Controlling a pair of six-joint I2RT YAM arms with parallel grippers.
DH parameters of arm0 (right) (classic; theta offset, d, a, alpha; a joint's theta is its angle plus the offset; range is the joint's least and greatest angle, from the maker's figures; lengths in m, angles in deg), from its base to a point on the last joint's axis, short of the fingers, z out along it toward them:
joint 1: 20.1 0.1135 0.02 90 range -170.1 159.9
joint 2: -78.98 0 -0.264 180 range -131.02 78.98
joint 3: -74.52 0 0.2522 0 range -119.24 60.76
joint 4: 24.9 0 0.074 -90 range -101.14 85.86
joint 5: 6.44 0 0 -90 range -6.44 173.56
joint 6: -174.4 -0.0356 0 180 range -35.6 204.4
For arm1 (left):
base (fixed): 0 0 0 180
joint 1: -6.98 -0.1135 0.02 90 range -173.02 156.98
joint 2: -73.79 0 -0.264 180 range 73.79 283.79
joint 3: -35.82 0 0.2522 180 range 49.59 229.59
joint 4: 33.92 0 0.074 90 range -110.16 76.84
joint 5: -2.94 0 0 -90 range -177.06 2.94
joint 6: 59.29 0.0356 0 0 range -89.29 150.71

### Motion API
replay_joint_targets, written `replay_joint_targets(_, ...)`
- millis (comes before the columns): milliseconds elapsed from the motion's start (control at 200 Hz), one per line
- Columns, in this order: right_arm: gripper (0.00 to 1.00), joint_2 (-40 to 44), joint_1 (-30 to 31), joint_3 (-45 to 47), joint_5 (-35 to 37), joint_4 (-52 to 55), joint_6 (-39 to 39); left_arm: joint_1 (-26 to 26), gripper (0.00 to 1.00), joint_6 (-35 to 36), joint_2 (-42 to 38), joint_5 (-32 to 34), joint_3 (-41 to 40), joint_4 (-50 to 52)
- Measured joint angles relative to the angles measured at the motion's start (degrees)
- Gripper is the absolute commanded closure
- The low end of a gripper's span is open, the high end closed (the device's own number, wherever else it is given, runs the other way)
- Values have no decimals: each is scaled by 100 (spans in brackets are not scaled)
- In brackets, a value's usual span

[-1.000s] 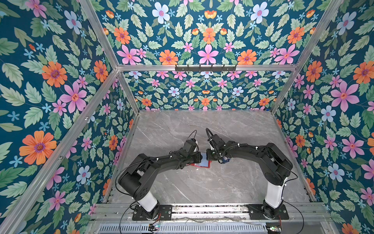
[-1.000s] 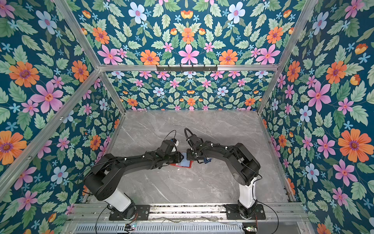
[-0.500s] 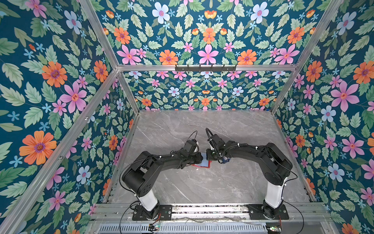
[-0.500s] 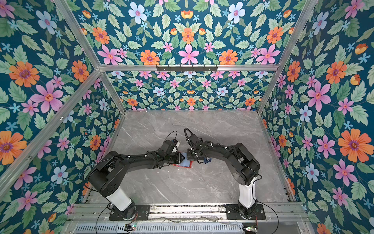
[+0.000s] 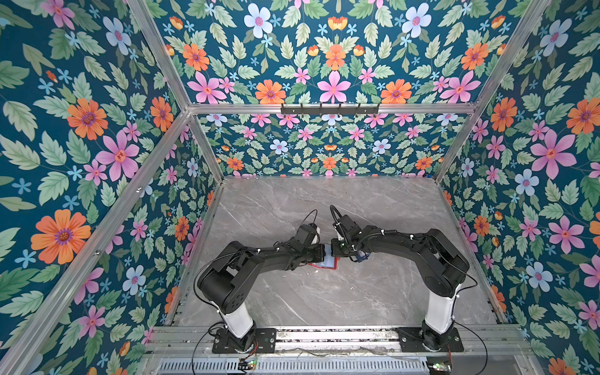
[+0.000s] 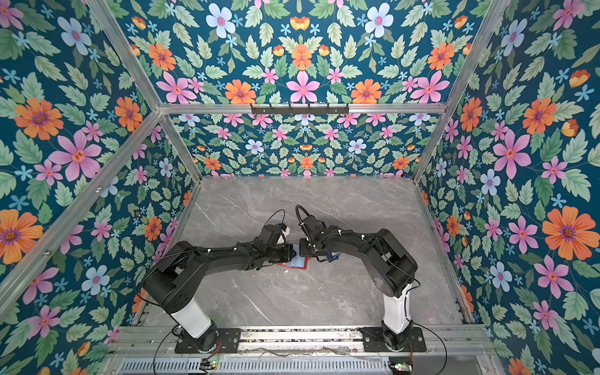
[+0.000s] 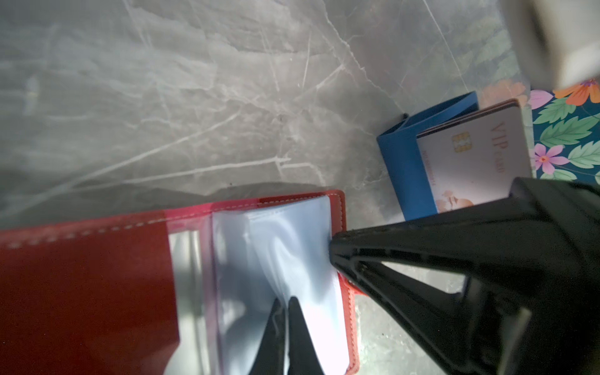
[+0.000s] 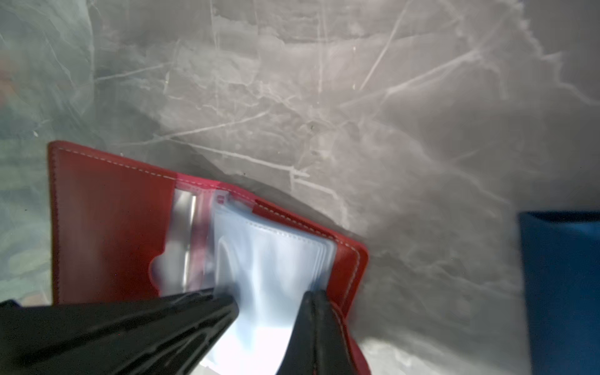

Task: Insert credit cards into a card holder
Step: Flip over the card slot on the card holder.

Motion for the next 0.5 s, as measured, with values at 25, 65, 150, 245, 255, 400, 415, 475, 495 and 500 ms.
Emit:
replay_joint_targets(25,100,33,4,15,33,13,2,2,99,-2,-33,2,-4,17)
replay_joint_targets(65,100,92,7,46,85,85,0,2,100,-4,-96,2,-15,35)
replay_joint_targets(150,96,289,11,114,240,262,0,2,100,-4,-238,39,-68,48)
replay_joint_targets(245,88,549,11,166,442,404,2,4,100,-9,-402,160,-146,79)
replay_joint_targets(255,88,566,9,170,457,415,0,2,100,-13,-420,168,-155,79)
replay_joint_targets(400,81,859,9,212,575,485,46,2,100,-118,-590,352,-295,55)
replay_joint_targets(415,79,879,9,216,573,490,76,2,100,-146,-605,385,-310,50)
replay_joint_targets(475,77,922,9,223,553,490,118,2,100,-164,-647,457,-369,11)
replay_joint_targets(495,76,929,9,223,529,490,122,2,100,-186,-660,457,-391,-15)
replay_joint_targets(500,76,929,9,223,520,487,129,2,100,-188,-664,459,-393,-17)
